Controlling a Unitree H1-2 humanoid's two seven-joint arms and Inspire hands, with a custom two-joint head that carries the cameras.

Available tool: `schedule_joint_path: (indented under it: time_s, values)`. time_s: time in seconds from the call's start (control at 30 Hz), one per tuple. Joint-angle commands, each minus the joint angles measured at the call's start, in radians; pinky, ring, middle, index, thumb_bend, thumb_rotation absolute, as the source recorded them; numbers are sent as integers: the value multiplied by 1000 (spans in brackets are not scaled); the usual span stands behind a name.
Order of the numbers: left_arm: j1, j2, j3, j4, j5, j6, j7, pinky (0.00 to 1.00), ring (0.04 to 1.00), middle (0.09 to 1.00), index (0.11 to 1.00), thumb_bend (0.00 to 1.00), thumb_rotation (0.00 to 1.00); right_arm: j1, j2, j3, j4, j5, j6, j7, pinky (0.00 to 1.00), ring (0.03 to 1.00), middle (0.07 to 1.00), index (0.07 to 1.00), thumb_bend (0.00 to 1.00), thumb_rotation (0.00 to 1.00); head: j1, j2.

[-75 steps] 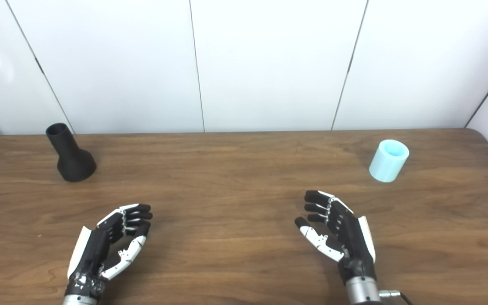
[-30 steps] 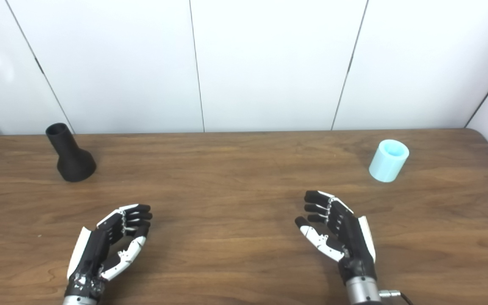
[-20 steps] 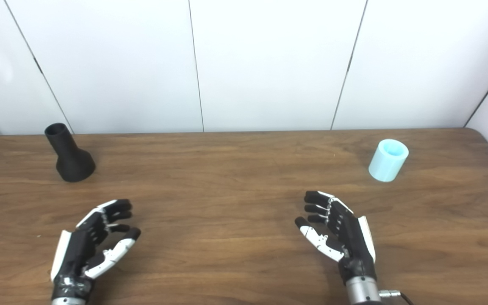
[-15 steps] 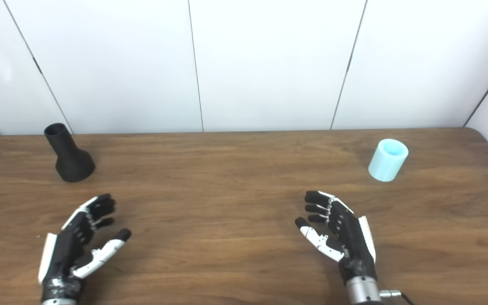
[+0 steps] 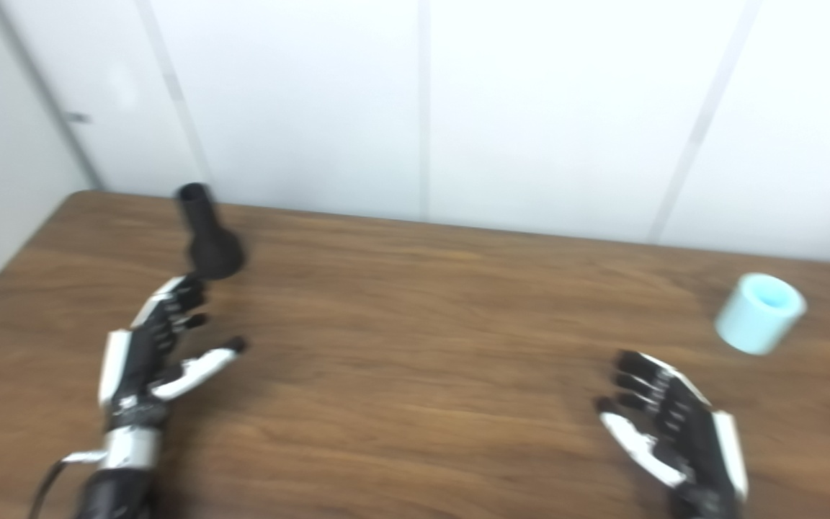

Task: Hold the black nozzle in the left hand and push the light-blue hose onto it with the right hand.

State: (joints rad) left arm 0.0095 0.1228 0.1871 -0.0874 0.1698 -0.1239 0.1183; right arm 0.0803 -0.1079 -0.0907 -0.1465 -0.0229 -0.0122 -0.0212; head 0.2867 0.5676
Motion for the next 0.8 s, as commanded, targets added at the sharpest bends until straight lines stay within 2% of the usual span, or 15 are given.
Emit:
schedule_joint_path:
  time_s: [0.0,0.2,0.33,0.43,0.5,0.77]
  values:
    - [-46,13,7,-36,58,-6,45,721,796,811,830,893,224,-24,-23,-17,-11,15,-36,6,693,744,751,722,240,37,10,0]
    - [-98,38,8,30,106,-30,86,719,792,805,825,894,202,-35,-42,-35,1,57,-27,27,719,764,769,745,228,11,87,-9]
    - [-125,42,0,36,135,37,88,757,809,822,847,941,267,-44,-53,-51,19,106,-16,50,748,785,783,752,226,81,128,-25]
    - [-145,49,-9,48,138,60,80,811,854,853,881,948,270,-54,-63,-60,44,130,-33,62,727,779,776,740,223,95,162,-36]
    - [-157,51,-16,55,143,82,79,859,894,886,916,969,297,-61,-70,-64,62,137,-47,68,683,756,759,723,232,175,181,-41]
    - [-192,64,-39,66,176,146,86,914,947,936,973,1000,344,-80,-82,-76,114,137,-95,76,601,712,730,692,205,209,223,-60]
